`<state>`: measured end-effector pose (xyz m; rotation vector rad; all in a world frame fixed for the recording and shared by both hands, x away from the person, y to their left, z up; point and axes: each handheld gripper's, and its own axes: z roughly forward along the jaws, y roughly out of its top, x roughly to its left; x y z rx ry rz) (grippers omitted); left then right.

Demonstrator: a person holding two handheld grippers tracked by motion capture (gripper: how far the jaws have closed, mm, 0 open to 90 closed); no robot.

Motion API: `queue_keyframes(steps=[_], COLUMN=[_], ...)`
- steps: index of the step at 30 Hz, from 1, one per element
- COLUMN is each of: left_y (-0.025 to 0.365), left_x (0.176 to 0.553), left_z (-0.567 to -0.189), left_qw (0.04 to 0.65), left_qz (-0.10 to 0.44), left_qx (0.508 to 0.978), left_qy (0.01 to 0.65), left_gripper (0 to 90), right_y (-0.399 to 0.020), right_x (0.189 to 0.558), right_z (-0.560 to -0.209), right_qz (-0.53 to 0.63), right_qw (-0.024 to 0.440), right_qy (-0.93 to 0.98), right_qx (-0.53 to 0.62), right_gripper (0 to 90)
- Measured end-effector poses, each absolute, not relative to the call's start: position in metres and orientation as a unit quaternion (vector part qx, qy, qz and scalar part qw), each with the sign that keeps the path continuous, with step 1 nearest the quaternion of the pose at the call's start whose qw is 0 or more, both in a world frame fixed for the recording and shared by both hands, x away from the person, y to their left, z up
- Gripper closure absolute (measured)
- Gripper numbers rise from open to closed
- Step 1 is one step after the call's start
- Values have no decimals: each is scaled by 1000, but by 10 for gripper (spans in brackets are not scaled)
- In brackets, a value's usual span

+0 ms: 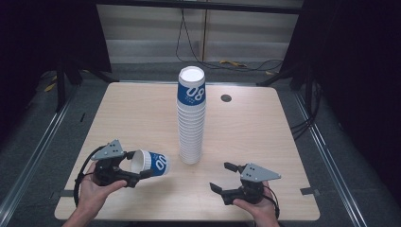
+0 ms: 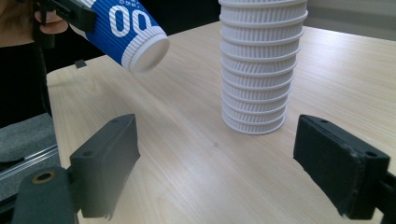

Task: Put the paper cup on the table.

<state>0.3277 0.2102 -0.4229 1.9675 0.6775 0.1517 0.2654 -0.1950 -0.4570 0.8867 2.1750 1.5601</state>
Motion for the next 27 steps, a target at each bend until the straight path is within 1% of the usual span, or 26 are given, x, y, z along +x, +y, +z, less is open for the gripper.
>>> queue_keyframes(steps=[6, 8, 11, 15, 20, 24, 25, 27], left_y=[222, 225, 230, 236, 245, 252, 253, 255], left_x=[337, 341, 346, 353, 363, 367, 368, 371], left_z=[-414, -411, -409, -407, -405, -402, -401, -400], left_qw=[482, 479, 478, 468, 439, 430, 426, 421], left_qz=[108, 108, 94, 103, 129, 152, 158, 154], left_qx=[812, 811, 810, 811, 815, 813, 814, 815], left_qy=[311, 318, 326, 336, 356, 363, 363, 366], left_gripper=[182, 183, 183, 183, 183, 183, 182, 182], right_y=[-192, -191, -191, -191, -191, -191, -191, -192], right_x=[268, 268, 269, 270, 269, 269, 269, 269], right_z=[-461, -461, -462, -462, -462, -462, -461, -461], right_qz=[539, 538, 539, 535, 540, 539, 538, 535], right_qw=[159, 160, 160, 166, 164, 164, 162, 159], right_qy=[765, 767, 766, 765, 764, 765, 765, 769], right_qx=[314, 311, 311, 317, 314, 313, 314, 312], right_gripper=[141, 142, 142, 139, 141, 141, 144, 172])
